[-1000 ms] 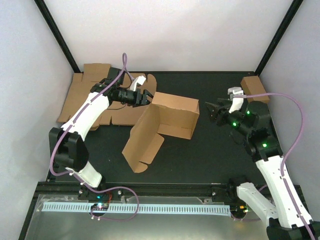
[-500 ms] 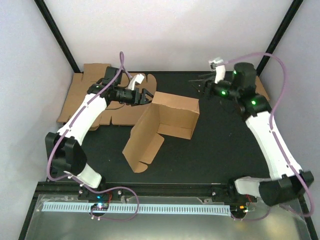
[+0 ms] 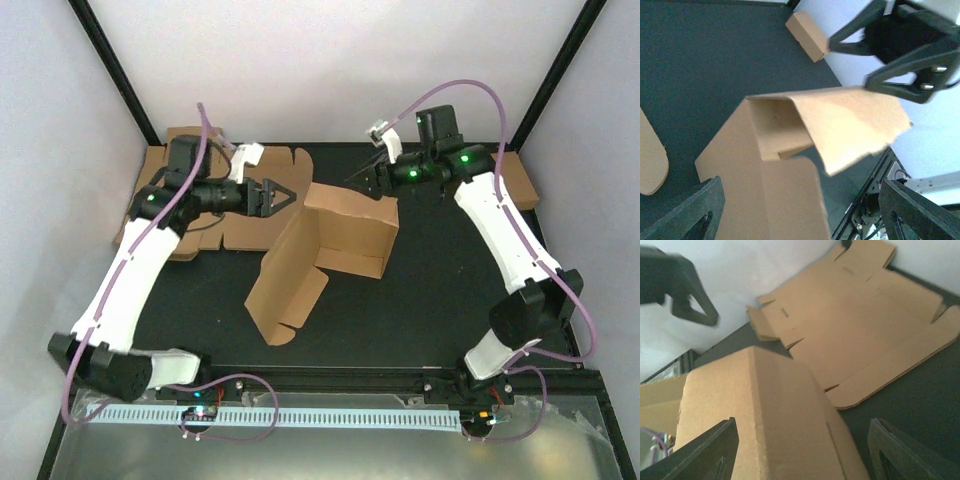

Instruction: Fold the paper box

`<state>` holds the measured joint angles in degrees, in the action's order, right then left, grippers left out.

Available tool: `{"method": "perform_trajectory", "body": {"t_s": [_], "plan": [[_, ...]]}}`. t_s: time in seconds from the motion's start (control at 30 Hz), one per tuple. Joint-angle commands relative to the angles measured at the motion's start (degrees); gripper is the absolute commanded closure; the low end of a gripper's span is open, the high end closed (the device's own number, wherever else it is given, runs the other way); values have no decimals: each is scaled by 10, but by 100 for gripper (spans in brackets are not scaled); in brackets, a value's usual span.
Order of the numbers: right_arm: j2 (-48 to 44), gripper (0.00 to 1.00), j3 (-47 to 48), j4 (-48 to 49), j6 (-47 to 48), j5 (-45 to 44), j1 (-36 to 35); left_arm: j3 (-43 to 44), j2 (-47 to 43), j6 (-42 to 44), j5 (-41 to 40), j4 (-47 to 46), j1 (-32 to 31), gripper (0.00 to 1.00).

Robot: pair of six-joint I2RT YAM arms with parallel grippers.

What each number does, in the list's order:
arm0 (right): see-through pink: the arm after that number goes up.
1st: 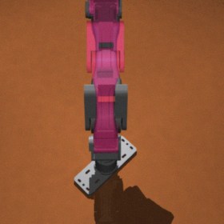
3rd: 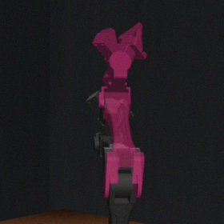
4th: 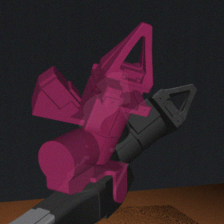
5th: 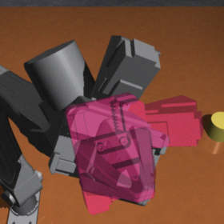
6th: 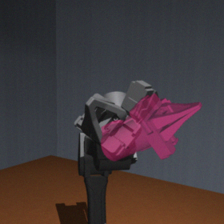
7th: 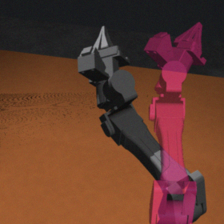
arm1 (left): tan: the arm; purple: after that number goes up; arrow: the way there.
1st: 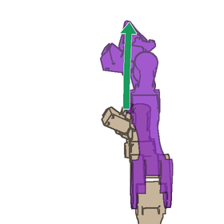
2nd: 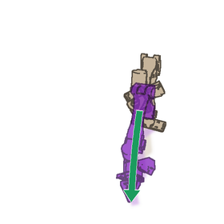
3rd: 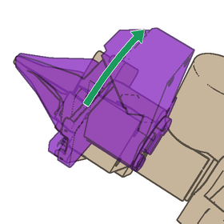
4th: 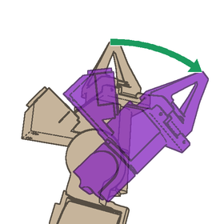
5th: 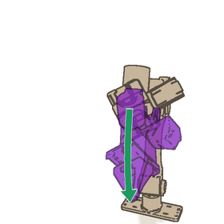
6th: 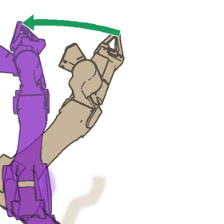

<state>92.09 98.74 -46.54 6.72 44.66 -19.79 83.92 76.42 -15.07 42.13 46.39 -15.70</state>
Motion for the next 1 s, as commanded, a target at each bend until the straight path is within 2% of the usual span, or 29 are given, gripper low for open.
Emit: {"method": "perform_trajectory", "body": {"t_s": [0.0,0.23,0.4,0.5,0.7,0.97], "plan": [[3,25,8,-60,54,44,-22,-31,-79,21,-18,15,-7,12],[-26,24,-37,-45,68,24,-40,-28,-113,76,-92,100,-43,12],[-50,24,-63,-54,103,-40,-64,-28,-93,96,-191,138,-103,16],[-73,24,-90,-41,122,-76,-80,-27,-85,95,-228,142,-119,22],[-110,23,-135,-7,140,-174,-114,-25,-77,88,-250,133,-119,36],[-148,20,-171,27,162,-296,-152,-26,-77,83,-234,122,-119,39]]}}
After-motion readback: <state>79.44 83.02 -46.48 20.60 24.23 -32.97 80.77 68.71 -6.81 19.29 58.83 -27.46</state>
